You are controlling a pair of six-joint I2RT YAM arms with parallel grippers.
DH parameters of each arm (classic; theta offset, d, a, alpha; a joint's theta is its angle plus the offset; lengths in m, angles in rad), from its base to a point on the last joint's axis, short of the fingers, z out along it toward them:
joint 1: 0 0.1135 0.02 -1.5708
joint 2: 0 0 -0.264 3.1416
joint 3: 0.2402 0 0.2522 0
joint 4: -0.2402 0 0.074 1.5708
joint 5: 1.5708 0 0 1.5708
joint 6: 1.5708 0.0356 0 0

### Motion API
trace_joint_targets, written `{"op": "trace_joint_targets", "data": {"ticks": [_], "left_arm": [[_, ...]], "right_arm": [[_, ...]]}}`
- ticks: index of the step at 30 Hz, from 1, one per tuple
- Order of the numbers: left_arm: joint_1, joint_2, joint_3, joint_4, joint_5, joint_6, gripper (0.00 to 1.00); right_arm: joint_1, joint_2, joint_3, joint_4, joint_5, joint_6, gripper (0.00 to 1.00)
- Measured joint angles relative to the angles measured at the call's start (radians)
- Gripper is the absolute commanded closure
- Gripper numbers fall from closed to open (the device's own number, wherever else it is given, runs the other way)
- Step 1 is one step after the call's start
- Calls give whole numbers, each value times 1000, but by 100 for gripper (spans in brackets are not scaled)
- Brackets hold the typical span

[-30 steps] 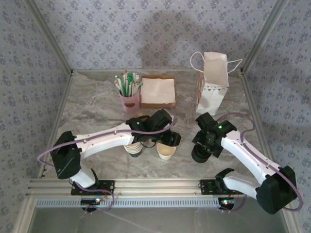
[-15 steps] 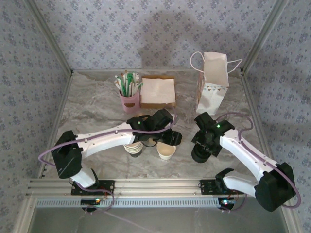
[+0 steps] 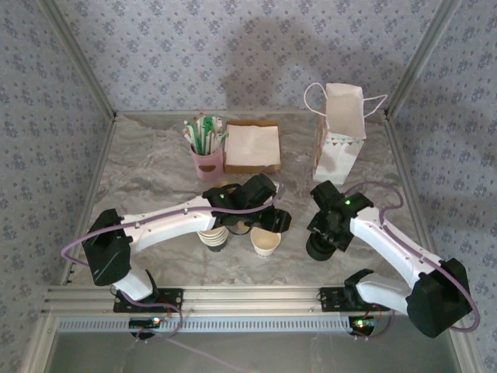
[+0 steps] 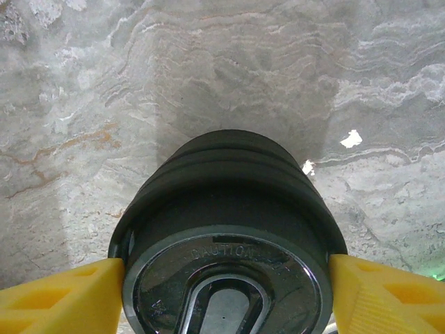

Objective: Pack the takeout coffee

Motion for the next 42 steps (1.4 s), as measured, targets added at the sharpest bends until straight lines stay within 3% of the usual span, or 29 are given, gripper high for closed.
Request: {"op": "trace_joint_targets", "data": {"ticks": [12,25,42], "left_arm": [[9,40,0,67,39,-18,47],[22,240,75,191,142,-53,54],[16,400,145,291,224,-87,57]], "right_arm": [[-59,-2,1,-1,-25,-22,29],[-233,8,33,0,-69,-113,29],[-336,16,38,19,-159,-169,29]]}}
